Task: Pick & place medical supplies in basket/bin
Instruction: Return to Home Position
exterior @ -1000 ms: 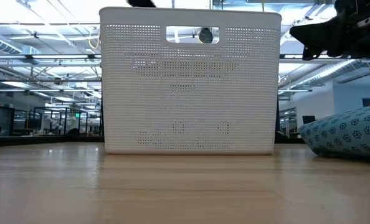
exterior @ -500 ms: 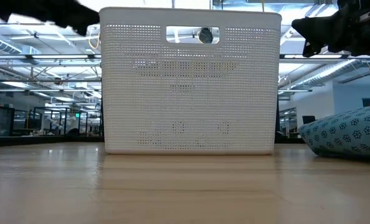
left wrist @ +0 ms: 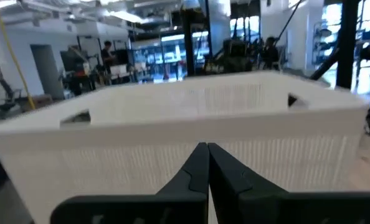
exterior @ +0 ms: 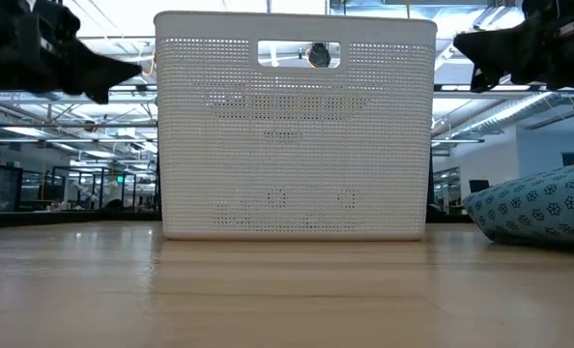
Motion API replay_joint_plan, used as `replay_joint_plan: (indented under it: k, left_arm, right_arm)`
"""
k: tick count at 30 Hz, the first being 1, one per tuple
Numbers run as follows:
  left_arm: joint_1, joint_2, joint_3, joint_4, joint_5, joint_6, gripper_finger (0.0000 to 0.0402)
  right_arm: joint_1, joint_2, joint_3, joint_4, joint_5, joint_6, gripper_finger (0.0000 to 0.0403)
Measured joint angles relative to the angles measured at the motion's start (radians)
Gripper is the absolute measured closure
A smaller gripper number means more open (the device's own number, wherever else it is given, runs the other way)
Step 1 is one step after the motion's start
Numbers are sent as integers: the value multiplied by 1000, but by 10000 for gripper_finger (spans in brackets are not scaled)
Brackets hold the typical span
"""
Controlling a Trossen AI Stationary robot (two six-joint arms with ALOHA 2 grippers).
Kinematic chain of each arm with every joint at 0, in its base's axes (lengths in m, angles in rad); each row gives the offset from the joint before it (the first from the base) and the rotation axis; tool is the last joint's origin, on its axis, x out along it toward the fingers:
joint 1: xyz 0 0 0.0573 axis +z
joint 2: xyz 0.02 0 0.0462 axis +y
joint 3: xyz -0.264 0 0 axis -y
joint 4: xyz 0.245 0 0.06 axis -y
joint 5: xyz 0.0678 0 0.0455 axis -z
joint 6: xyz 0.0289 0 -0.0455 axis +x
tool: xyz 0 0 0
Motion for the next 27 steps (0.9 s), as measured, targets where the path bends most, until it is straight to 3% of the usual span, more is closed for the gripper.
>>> replay_joint_plan:
  k: [14,27]
  left_arm:
    - [-4,-70,-61,-14,16,-20,401]
    - [-190,-70,-61,11,-45,67,401]
  right_arm:
    - [0,0,0,-24,-1,11,403]
    - [26,-5,0,-24,1,16,403]
